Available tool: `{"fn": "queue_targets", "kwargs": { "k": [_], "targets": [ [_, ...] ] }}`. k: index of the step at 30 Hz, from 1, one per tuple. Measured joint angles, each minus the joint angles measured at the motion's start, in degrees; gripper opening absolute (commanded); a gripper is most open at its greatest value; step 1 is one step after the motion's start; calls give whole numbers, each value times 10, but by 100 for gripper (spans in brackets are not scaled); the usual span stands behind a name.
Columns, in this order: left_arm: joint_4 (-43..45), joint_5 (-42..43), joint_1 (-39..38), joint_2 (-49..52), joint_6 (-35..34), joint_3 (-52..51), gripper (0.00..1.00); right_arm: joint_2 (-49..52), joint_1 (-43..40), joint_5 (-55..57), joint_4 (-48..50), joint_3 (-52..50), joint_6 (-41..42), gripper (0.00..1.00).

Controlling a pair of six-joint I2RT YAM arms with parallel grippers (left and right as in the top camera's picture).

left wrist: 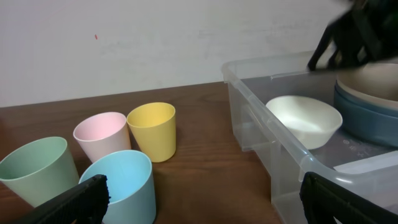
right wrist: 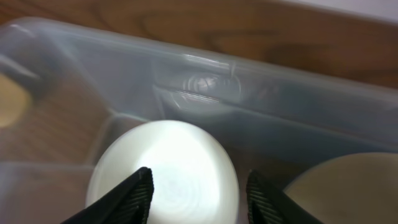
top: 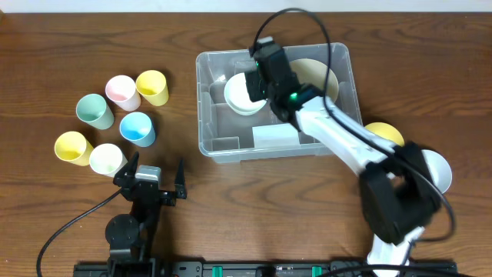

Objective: Pack container
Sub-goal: 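Set the white bowl down in the bin's left side and release, then move the right gripper to the yellow bowl rim and grasp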

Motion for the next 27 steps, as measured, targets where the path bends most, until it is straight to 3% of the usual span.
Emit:
{"fn": "queue_targets", "kwargs": {
  "k": [3, 7, 17, 22, 27],
  "targets": [
    [0, 0, 0, 0, 0, 0, 98, -70, -7, -6, -67, 18, -1, 66],
    [0, 0, 0, 0, 0, 0, 98, -179, -38, -10, -170, 29, 5, 73],
    [0, 0, 0, 0, 0, 0, 98, -344, -249, -8, -486, 37, 122, 85],
    [0, 0, 0, 0, 0, 0, 98, -355, -338, 0, -569, 25, 164, 82],
    [0, 0, 0, 0, 0, 0, 98, -355, -394, 5, -541, -62, 188, 75]
  ]
}}
